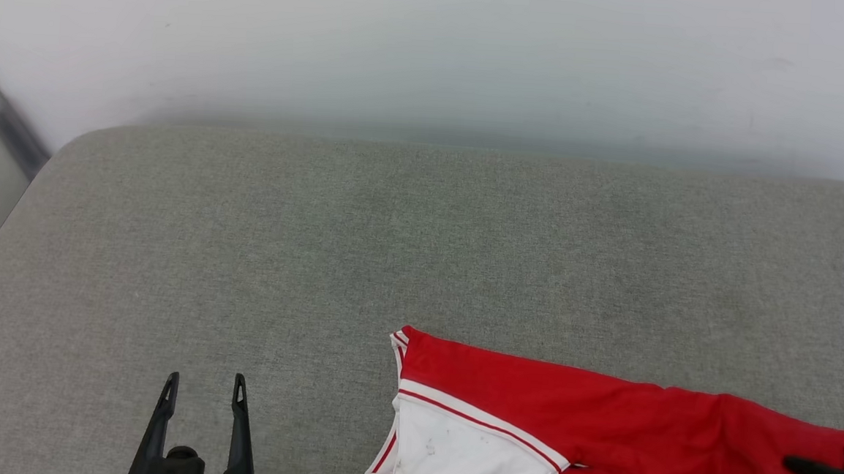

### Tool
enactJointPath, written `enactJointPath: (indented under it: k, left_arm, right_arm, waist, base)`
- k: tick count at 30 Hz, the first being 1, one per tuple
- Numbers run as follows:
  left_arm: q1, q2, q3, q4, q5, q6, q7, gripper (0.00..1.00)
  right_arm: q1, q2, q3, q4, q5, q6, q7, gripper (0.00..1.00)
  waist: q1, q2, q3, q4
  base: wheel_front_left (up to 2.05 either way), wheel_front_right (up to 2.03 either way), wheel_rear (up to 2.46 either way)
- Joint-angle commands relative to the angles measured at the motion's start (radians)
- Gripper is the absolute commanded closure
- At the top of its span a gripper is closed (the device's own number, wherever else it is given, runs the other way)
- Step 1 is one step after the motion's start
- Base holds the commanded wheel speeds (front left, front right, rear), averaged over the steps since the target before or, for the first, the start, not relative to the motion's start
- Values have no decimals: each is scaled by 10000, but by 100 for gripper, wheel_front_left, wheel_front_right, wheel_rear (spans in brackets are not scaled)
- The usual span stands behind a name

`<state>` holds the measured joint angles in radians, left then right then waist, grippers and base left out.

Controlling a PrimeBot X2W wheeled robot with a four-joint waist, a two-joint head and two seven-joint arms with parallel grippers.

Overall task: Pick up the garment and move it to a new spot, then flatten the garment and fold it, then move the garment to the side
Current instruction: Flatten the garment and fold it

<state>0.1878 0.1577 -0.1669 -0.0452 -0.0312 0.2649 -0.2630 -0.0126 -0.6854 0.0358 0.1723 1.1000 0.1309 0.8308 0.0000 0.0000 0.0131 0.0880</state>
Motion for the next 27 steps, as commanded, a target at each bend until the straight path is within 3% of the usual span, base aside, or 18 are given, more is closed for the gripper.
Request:
enactJointPath:
  k: [1,7,13,20,27]
  left_arm:
    - [100,-36,40,10,68,-62,-22,0]
    - [-134,-135,82,52,132,-221,-22,0]
    - [-443,-246,123,80,180,-338,-22,0]
    - [-889,-416,131,189,182,-446,-22,0]
    - [-1179,-533,160,218,197,-537,-22,0]
  right_arm:
    - [-23,177,176,-683,47,-4,357,100]
    - [-425,853,905,-2478,-196,-4,1311,100]
    - [-1641,1787,2237,-3156,-778,-4,1949,100]
    - [-3580,2715,4382,-2451,-1586,-4,2034,100]
    - [-4998,3128,6066,-1188,-2204,-4,1517,100]
  waist:
    - [0,0,-1,-8]
    - [0,0,101,100]
    - [0,0,482,257]
    - [0,0,993,483]
    - [0,0,1341,666]
  base:
    - [0,0,0]
    - [0,0,0]
    - [0,0,0]
    - [0,0,0]
    - [0,0,0]
